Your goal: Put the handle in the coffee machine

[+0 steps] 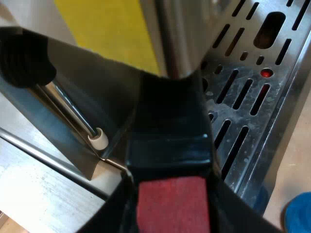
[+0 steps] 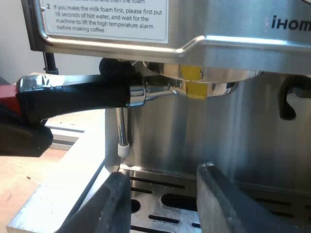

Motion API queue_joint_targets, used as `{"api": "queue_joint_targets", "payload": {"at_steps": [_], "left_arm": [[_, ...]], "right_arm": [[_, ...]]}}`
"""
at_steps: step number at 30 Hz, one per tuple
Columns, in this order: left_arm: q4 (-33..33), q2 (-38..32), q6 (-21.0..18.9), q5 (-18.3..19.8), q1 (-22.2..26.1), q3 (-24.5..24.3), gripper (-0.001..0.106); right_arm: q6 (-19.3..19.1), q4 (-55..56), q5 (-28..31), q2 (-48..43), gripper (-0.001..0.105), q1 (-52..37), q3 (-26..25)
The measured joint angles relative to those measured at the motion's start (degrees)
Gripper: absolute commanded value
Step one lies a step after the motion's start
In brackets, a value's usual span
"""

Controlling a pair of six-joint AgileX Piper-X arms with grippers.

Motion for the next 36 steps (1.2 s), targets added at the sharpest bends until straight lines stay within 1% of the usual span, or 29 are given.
{"api": "queue_joint_targets", "payload": {"at_steps": [19, 23, 30, 36], "left_arm": [[0.00, 0.00, 0.00, 0.00, 0.00, 0.00, 0.000], [0.00, 0.00, 0.00, 0.00, 0.00, 0.00, 0.000], [0.00, 0.00, 0.00, 0.00, 0.00, 0.00, 0.000], [0.00, 0.00, 0.00, 0.00, 0.00, 0.00, 0.000]], "right_arm": [[0.00, 0.00, 0.00, 0.00, 0.035, 0.00, 0.05], [0.11, 0.00, -1.06, 0.10, 0.035, 0.00, 0.05], [0.11, -0.44, -2.95, 3.48, 0.035, 0.00, 0.05], [-0.12, -5.13, -3.08, 6.60, 0.035, -0.96, 0.05]]}}
